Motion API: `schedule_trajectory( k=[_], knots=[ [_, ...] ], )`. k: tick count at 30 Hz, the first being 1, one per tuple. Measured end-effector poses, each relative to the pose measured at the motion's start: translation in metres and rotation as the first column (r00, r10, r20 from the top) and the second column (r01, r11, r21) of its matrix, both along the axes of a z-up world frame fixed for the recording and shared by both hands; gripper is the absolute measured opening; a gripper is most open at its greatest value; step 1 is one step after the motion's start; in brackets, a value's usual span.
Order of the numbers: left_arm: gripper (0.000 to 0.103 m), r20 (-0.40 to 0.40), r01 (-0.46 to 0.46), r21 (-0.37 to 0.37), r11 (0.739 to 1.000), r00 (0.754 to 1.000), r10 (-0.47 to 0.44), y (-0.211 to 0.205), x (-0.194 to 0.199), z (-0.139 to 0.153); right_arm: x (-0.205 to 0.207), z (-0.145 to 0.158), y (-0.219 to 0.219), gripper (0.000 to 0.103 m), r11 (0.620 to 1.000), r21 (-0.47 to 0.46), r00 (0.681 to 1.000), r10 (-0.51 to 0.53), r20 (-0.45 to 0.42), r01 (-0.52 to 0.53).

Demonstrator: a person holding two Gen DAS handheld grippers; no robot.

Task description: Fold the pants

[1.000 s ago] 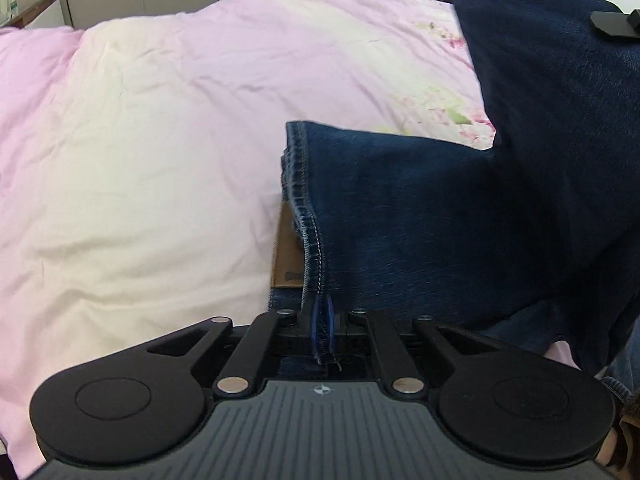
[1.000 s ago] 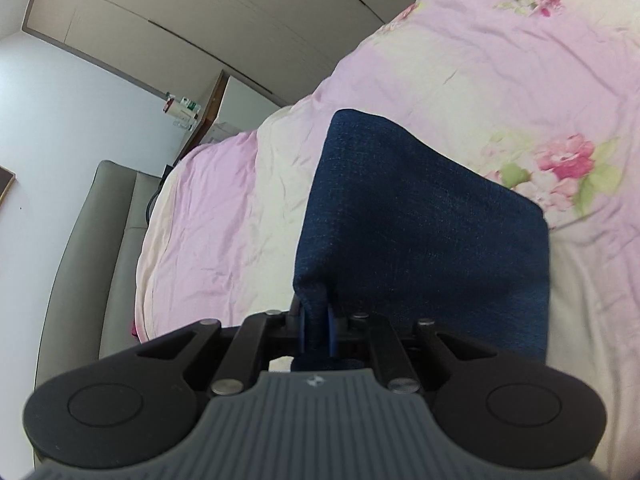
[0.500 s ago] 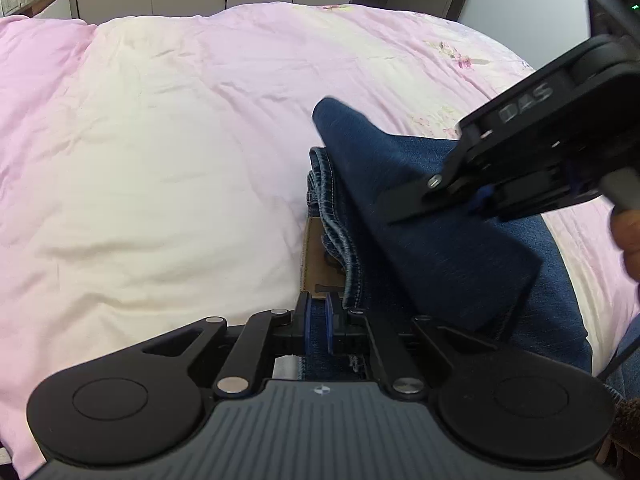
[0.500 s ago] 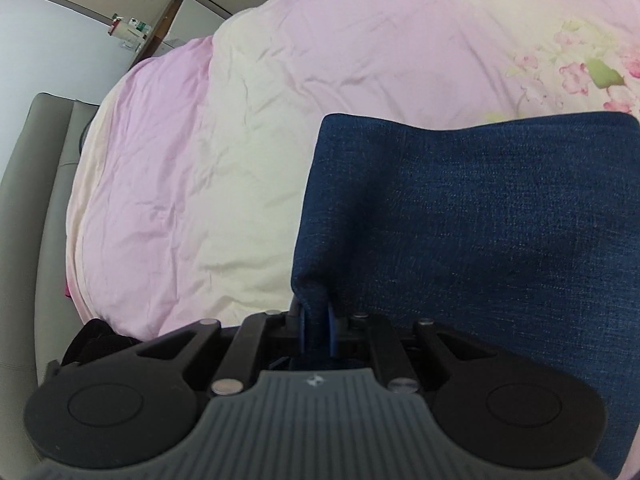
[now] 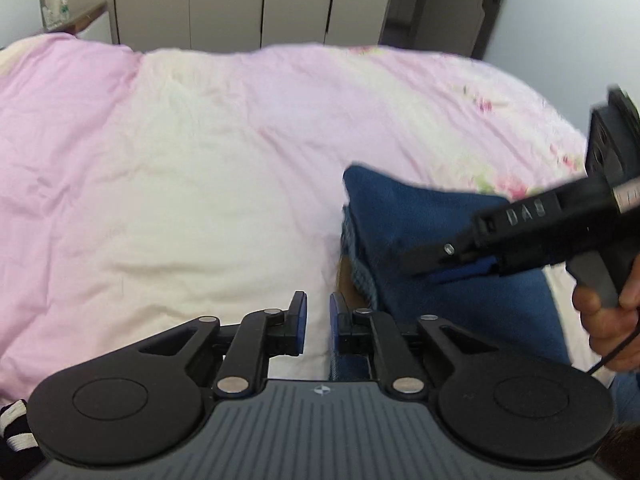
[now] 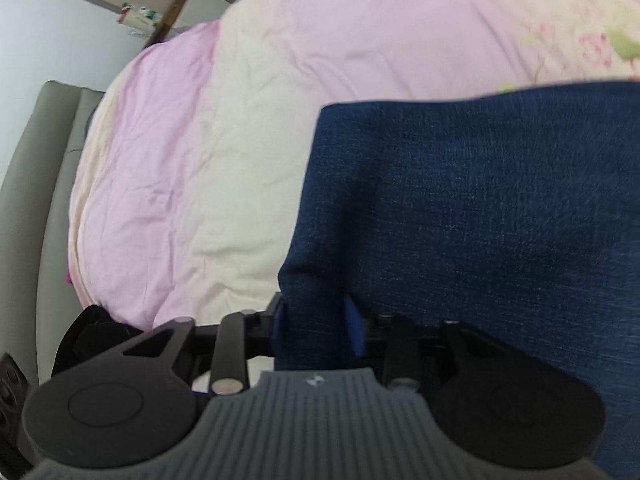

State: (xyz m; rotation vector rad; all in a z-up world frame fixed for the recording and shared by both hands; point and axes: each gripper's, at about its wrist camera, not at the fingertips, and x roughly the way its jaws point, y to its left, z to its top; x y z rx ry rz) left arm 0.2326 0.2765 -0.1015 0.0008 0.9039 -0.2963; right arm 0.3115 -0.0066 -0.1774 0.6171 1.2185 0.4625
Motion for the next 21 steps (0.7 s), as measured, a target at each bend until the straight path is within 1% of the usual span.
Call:
schedule_trajectory(
  k=[3,4,5,6,9,11,13,15,16,18,20,21],
  knots=[
    [0.015,0.05,0.019,-0.058,0.998,0.999,-0.016,-0.012,-0.009,0.019,-0.02,0.021,-0.024,0.033,1.0,-0.024,0.996,-0.008,0.093,0.01],
    [0.015,0.057,0.041,-0.076,0.996,0.998,-0.036,-0.02,-0.011,0.023,-0.029,0.026,-0.034,0.033,0.999,-0.034,0.992,-0.011,0.123,0.016],
    [0.015,0.056,0.064,-0.083,0.995,0.997,-0.06,-0.029,-0.011,0.021,-0.038,0.031,-0.046,0.032,0.998,-0.053,0.988,-0.013,0.153,0.022],
    [0.015,0.052,0.089,-0.07,0.994,0.995,-0.085,-0.039,-0.011,0.017,-0.048,0.034,-0.057,0.032,0.996,-0.085,0.984,-0.015,0.18,0.03],
    [0.015,0.022,0.112,0.046,0.993,0.993,-0.113,-0.064,-0.007,-0.004,-0.077,0.032,-0.091,0.032,0.976,-0.206,0.974,-0.026,0.225,0.073],
    [0.015,-0.009,0.117,0.112,0.987,0.993,-0.117,-0.072,-0.003,-0.022,-0.095,0.025,-0.113,0.033,0.955,-0.275,0.966,-0.041,0.255,0.114],
    [0.014,-0.028,0.105,0.168,0.98,0.994,-0.102,-0.072,-0.001,-0.036,-0.109,0.013,-0.132,0.033,0.93,-0.337,0.964,-0.058,0.258,0.147],
    [0.014,-0.06,0.098,0.198,0.975,0.994,-0.088,-0.068,0.003,-0.049,-0.117,0.001,-0.146,0.033,0.936,-0.318,0.971,-0.08,0.225,0.151],
    [0.014,-0.077,0.101,0.202,0.974,0.993,-0.087,-0.066,0.005,-0.055,-0.121,-0.007,-0.151,0.033,0.943,-0.301,0.975,-0.084,0.205,0.144],
    [0.014,-0.103,0.102,0.201,0.974,0.991,-0.082,-0.063,0.008,-0.066,-0.128,-0.02,-0.152,0.033,0.943,-0.312,0.982,-0.059,0.179,0.113],
    [0.014,-0.127,0.1,0.197,0.975,0.989,-0.076,-0.06,0.011,-0.08,-0.129,-0.032,-0.146,0.033,0.943,-0.315,0.984,-0.05,0.174,0.103],
    [0.015,-0.139,0.095,0.194,0.976,0.988,-0.069,-0.059,0.013,-0.085,-0.127,-0.037,-0.144,0.035,0.943,-0.316,0.985,-0.052,0.166,0.103]
  ],
)
